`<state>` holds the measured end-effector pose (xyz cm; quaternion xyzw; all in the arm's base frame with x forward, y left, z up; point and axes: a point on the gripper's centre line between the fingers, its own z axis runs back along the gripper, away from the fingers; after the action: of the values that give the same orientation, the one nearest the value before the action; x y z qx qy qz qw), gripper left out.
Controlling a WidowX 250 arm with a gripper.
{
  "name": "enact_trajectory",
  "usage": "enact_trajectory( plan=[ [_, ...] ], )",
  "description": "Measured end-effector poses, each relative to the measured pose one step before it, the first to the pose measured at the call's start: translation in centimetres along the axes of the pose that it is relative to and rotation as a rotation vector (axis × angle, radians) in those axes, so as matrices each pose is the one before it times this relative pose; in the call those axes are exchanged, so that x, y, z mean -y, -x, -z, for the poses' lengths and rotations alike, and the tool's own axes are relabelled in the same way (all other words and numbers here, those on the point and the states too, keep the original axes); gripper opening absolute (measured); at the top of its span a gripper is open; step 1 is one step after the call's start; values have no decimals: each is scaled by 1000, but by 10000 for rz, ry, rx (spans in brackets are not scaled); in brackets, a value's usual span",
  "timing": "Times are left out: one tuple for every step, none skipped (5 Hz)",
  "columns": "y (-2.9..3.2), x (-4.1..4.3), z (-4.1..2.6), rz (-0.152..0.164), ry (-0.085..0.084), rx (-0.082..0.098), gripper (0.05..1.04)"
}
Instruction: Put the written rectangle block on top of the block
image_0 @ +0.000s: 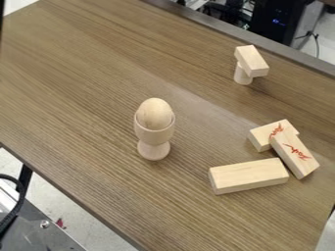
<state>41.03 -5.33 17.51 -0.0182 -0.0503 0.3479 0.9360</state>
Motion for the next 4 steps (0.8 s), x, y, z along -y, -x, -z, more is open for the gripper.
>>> enact_trajectory(
  plan=[
    [159,-138,1785,8,-356,-315,1001],
    [1865,-533,2089,-676,-400,29,1001],
    [3757,-28,-342,-472,482,418,1001],
    [2226,-378,390,-411,282,170,1001]
  ],
)
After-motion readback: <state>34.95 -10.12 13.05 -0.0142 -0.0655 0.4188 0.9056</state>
